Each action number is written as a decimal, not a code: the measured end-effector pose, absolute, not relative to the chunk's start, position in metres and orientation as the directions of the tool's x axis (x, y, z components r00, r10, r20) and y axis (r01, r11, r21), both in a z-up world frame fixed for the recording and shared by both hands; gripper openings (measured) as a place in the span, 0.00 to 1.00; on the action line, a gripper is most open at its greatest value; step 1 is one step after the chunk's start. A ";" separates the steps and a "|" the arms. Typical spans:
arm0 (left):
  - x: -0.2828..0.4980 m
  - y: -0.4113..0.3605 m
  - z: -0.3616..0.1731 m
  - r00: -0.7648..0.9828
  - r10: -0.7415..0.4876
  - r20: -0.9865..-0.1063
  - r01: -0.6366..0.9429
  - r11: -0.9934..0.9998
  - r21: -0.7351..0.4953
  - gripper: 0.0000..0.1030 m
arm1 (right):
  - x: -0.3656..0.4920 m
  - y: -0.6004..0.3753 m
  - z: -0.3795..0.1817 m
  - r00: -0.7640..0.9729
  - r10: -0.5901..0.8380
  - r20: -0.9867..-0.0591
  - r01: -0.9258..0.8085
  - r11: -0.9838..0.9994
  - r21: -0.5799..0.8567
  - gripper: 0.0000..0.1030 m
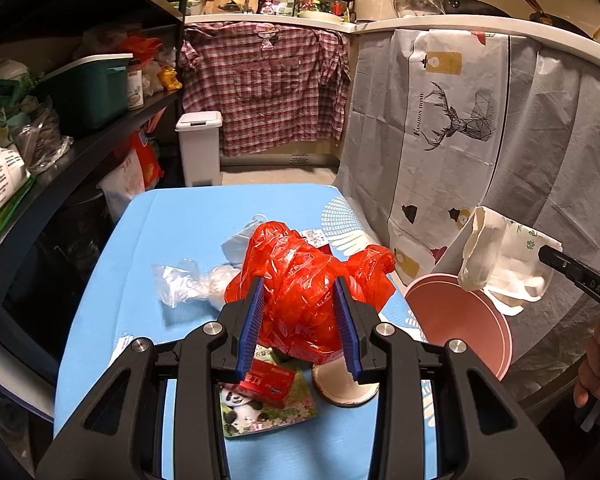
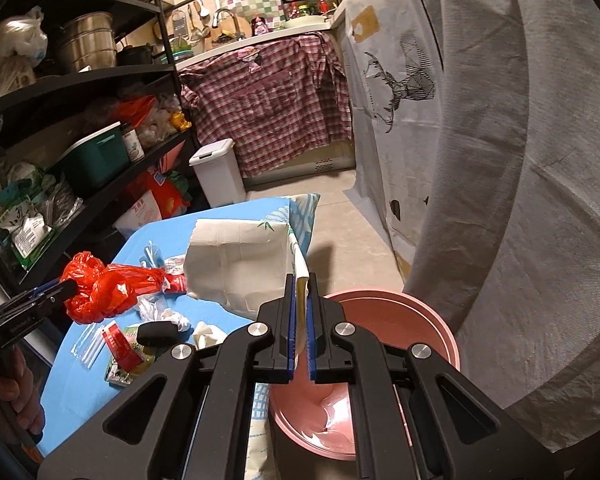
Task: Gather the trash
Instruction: 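Carry the red bag and napkin over the pink bin with both tools, then open the left tool to drop the red bag into the pink bin, then move the left tool back to the clear plastic straws on the table, then grasp the clear plastic straws with the left tool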
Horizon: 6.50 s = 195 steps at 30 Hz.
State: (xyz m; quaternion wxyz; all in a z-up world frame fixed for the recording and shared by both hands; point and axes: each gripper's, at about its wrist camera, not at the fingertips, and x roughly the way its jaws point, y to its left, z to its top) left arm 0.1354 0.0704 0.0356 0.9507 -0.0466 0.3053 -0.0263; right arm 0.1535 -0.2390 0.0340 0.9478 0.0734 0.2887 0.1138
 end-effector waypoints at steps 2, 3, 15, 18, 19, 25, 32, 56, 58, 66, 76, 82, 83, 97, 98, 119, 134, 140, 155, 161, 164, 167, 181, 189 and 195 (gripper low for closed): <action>0.137 0.067 0.036 0.812 -0.083 -0.578 0.027 0.994 -0.104 0.34 | 0.153 -0.240 0.035 0.813 0.246 -0.528 -0.168 0.967 0.192 0.05; 0.138 0.065 0.036 0.811 -0.085 -0.578 0.030 0.994 -0.104 0.34 | 0.153 -0.240 0.036 0.815 0.242 -0.527 -0.167 0.968 0.186 0.05; 0.145 0.048 0.035 0.807 -0.106 -0.581 0.054 0.993 -0.105 0.34 | 0.147 -0.252 0.041 0.836 0.176 -0.519 -0.133 0.984 0.120 0.05; 0.148 0.042 0.034 0.805 -0.113 -0.583 0.064 0.992 -0.105 0.34 | 0.147 -0.261 0.042 0.838 0.164 -0.520 -0.110 0.985 0.134 0.05; 0.148 0.041 0.033 0.804 -0.114 -0.584 0.066 0.992 -0.104 0.34 | 0.146 -0.263 0.042 0.839 0.159 -0.521 -0.102 0.985 0.137 0.05; 0.153 0.029 0.030 0.797 -0.124 -0.591 0.078 0.992 -0.103 0.34 | 0.145 -0.278 0.038 0.838 0.120 -0.532 -0.051 0.988 0.143 0.05; 0.161 0.010 0.025 0.784 -0.159 -0.600 0.116 0.987 -0.111 0.34 | 0.148 -0.291 0.032 0.824 0.096 -0.558 -0.015 0.989 0.148 0.05; 0.183 -0.090 -0.015 0.686 -0.263 -0.678 0.301 0.951 -0.063 0.34 | 0.170 -0.297 0.015 0.787 0.056 -0.615 0.030 0.991 0.128 0.06; 0.185 -0.094 -0.017 0.681 -0.266 -0.683 0.310 0.949 -0.061 0.34 | 0.171 -0.297 0.015 0.787 0.055 -0.615 0.029 0.992 0.127 0.06; 0.189 -0.104 -0.021 0.673 -0.275 -0.687 0.332 0.942 -0.051 0.34 | 0.173 -0.299 0.013 0.785 0.054 -0.617 0.030 0.992 0.125 0.07; 0.191 -0.114 -0.022 0.662 -0.290 -0.691 0.351 0.935 -0.057 0.40 | 0.176 -0.300 0.011 0.779 0.039 -0.626 0.041 0.993 0.113 0.14; 0.189 -0.105 -0.018 0.676 -0.283 -0.680 0.333 0.941 -0.060 0.46 | 0.175 -0.299 0.013 0.788 0.019 -0.615 0.052 0.994 0.098 0.37; 0.189 -0.102 -0.017 0.679 -0.282 -0.678 0.330 0.942 -0.062 0.46 | 0.174 -0.299 0.013 0.790 0.020 -0.612 0.051 0.994 0.098 0.37; 0.170 -0.057 0.010 0.736 -0.273 -0.620 0.283 0.955 -0.085 0.41 | 0.163 -0.285 0.022 0.826 0.043 -0.562 0.005 0.996 0.084 0.37; 0.169 -0.053 0.012 0.739 -0.271 -0.616 0.278 0.957 -0.087 0.39 | 0.162 -0.284 0.022 0.828 0.045 -0.559 0.000 0.997 0.081 0.37; 0.124 0.065 0.037 0.809 -0.144 -0.570 0.096 0.989 -0.113 0.31 | 0.150 -0.240 0.029 0.864 0.087 -0.496 -0.084 0.996 0.028 0.37; 0.109 0.191 0.040 0.812 0.001 -0.584 -0.160 0.962 -0.221 0.24 | 0.161 -0.177 0.016 0.791 0.272 -0.547 -0.283 0.957 0.067 0.33; 0.108 0.226 0.026 0.790 0.057 -0.611 -0.239 0.946 -0.220 0.24 | 0.173 -0.144 0.000 0.740 0.327 -0.588 -0.360 0.931 0.065 0.33; 0.131 0.247 -0.060 0.635 0.048 -0.771 -0.251 0.957 -0.147 0.26 | 0.205 -0.100 -0.053 0.561 0.349 -0.750 -0.444 0.892 0.083 0.36; 0.137 0.253 -0.088 0.564 0.002 -0.826 -0.260 0.950 -0.175 0.34 | 0.207 -0.091 -0.073 0.502 0.311 -0.807 -0.470 0.881 0.047 0.36; 0.139 0.251 -0.092 0.549 -0.019 -0.836 -0.254 0.949 -0.188 0.33 | 0.205 -0.091 -0.077 0.489 0.309 -0.816 -0.479 0.877 0.045 0.35; 0.140 0.248 -0.096 0.536 -0.028 -0.843 -0.242 0.952 -0.186 0.20 | 0.205 -0.089 -0.079 0.476 0.307 -0.824 -0.491 0.870 0.040 0.21; 0.129 0.233 -0.061 0.617 -0.019 -0.787 -0.193 0.966 -0.174 0.00 | 0.192 -0.093 -0.060 0.507 0.354 -0.786 -0.517 0.855 0.051 0.02; 0.121 0.231 -0.039 0.661 0.004 -0.751 -0.189 0.969 -0.161 0.00 | 0.186 -0.104 -0.041 0.560 0.384 -0.734 -0.502 0.862 0.069 0.02; 0.115 0.226 -0.018 0.701 0.013 -0.713 -0.184 0.969 -0.163 0.00 | 0.180 -0.113 -0.029 0.601 0.389 -0.699 -0.478 0.875 0.076 0.02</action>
